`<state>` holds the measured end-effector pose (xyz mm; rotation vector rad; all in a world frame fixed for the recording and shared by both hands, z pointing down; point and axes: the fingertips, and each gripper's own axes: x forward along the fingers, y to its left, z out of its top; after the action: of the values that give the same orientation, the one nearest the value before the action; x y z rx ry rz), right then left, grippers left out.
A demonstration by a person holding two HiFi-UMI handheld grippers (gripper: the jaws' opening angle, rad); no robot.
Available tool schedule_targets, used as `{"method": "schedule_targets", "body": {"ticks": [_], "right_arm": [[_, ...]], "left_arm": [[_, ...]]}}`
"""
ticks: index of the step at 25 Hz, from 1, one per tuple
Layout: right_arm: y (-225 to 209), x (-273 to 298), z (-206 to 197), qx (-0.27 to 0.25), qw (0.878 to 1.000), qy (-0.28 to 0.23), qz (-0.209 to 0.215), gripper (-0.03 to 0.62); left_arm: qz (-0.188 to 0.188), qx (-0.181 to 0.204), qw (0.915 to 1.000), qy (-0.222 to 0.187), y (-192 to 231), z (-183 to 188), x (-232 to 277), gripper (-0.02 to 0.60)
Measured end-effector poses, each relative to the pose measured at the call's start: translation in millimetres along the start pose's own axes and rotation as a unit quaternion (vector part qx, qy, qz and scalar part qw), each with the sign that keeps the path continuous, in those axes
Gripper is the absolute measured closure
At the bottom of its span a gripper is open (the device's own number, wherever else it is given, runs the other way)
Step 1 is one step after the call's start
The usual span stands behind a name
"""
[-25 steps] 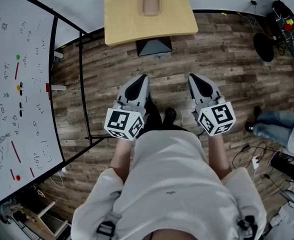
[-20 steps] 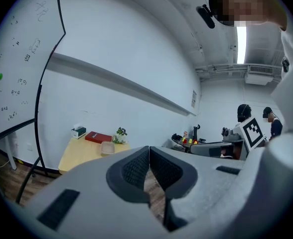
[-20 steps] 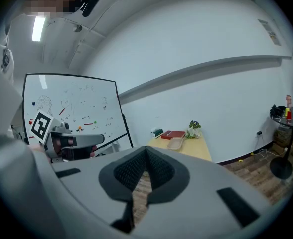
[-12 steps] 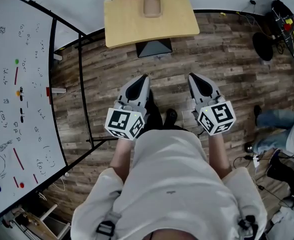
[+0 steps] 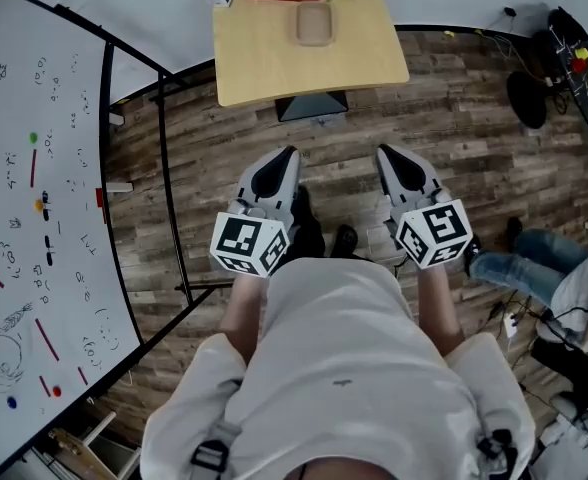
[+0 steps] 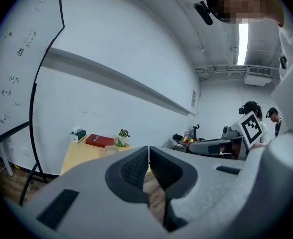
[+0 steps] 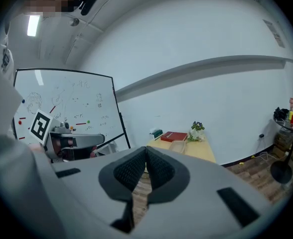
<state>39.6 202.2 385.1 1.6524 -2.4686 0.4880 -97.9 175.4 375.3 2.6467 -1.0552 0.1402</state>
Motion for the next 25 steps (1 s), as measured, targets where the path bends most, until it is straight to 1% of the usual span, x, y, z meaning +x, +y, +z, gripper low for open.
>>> {"method": "schedule_targets", "body": {"ticks": [7,21,23,25], "right_arm": [[-5,40,12,-0.004,1.0,0.009,-0.002,0.589],[-11,110,39,-0.003,0.999,0.007,-0.037,0.579],[-10,118,41,-0.004,0.999,0.007,-0.041,0.577],[-8,126,43,-0.004,0.999,0.006,-0.045,0.574]], "left_arm": [[-0.009,0.0,1.0,0.001,34,12,21,0.575],[-0.031,0.012,0.9994,0.01,107,34,59,0.574],[-0.036,0.015,0.9992,0.01,116,36,62,0.565],[-0.04,0.017,0.999,0.011,124,38,65,0.543]]}}
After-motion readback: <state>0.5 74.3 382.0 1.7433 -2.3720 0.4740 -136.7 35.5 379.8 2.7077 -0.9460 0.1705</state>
